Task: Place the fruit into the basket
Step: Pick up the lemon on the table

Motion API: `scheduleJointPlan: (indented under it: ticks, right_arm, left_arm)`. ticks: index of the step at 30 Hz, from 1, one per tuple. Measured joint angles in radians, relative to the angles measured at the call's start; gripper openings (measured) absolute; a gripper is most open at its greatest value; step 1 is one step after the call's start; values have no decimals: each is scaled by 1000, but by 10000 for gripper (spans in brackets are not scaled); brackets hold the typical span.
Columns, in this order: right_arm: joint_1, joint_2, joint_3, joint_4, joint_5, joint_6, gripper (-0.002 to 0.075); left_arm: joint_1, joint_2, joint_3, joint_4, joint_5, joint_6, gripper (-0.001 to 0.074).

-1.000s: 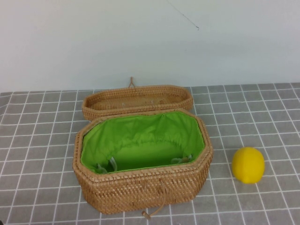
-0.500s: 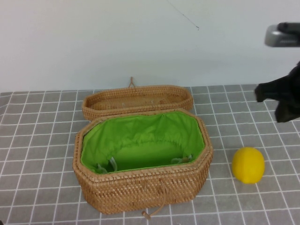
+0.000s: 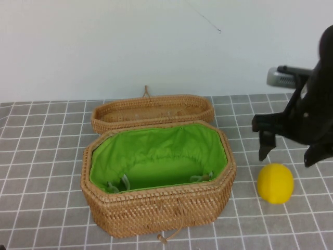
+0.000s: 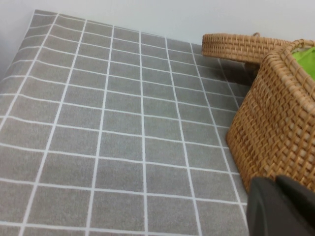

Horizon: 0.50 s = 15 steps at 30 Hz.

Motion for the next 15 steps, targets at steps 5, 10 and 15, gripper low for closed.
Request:
scheduleJointPlan:
  ticks: [5,10,15]
  right_arm:
    - [0,88,0,4,-8,31,685]
    - [-18,167,0,19,-10,31,687]
    - [-35,212,0,8,-35,32,687]
  left_arm:
    - [0,0,0,-5,0,0,1]
    - [0,0,0,-5,3,0,1]
    - [0,0,0,-5,3,0,1]
